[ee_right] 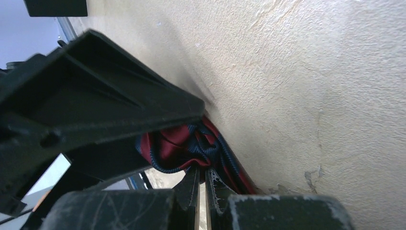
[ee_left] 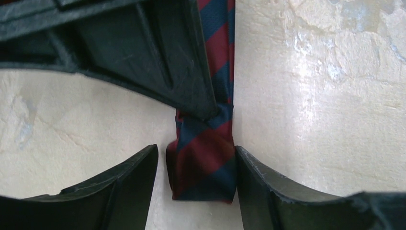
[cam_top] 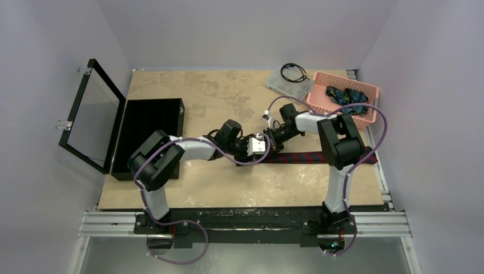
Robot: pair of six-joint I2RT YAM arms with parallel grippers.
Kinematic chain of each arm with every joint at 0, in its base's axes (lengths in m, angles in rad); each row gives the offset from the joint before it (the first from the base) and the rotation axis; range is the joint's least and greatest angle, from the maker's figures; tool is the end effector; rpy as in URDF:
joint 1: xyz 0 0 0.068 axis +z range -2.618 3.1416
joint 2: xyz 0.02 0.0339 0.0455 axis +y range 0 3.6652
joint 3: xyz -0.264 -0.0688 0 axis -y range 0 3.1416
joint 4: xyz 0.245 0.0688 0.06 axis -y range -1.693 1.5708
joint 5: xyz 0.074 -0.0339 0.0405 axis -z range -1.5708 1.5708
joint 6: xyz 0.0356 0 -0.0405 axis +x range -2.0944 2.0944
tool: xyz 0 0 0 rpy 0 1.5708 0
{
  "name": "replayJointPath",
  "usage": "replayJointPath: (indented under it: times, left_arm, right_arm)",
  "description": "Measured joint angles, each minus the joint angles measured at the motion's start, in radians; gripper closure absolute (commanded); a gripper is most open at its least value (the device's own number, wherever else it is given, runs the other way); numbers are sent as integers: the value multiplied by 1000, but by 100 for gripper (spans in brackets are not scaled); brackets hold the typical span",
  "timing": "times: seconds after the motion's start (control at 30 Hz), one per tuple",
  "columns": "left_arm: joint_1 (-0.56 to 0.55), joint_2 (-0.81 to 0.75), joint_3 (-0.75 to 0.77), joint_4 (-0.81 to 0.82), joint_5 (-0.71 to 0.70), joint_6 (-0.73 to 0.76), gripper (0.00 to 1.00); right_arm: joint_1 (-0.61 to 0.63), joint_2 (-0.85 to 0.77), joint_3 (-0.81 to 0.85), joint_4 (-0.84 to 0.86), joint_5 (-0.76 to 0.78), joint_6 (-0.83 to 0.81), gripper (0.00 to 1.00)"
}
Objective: Roll the ties
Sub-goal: Roll the tie at the center of the board.
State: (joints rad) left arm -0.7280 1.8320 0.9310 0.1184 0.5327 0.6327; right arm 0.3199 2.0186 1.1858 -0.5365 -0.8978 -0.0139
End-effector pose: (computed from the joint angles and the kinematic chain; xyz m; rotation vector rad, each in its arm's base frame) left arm 0.2579 -0.2541 0.1399 1.6483 1.6224 -0.6718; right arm 0.3356 0.1405 0.1163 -0.5941 2.7132 1.3635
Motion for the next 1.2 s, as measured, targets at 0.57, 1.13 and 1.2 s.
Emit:
replayJointPath:
  times: [0.57,1.13,1.2]
  left_arm:
    - [73,-84,-185,175,59,-100,51]
    - [44,-57,-157,229,74,-180,60]
    - [40,-48,-145,232,74,-196,60]
  right_arm:
    - [-6,28,13,-18,-3,-5,100]
    - [-7,39,24,-33,-10,-6,100]
    - [-7,39,24,-33,-10,-6,100]
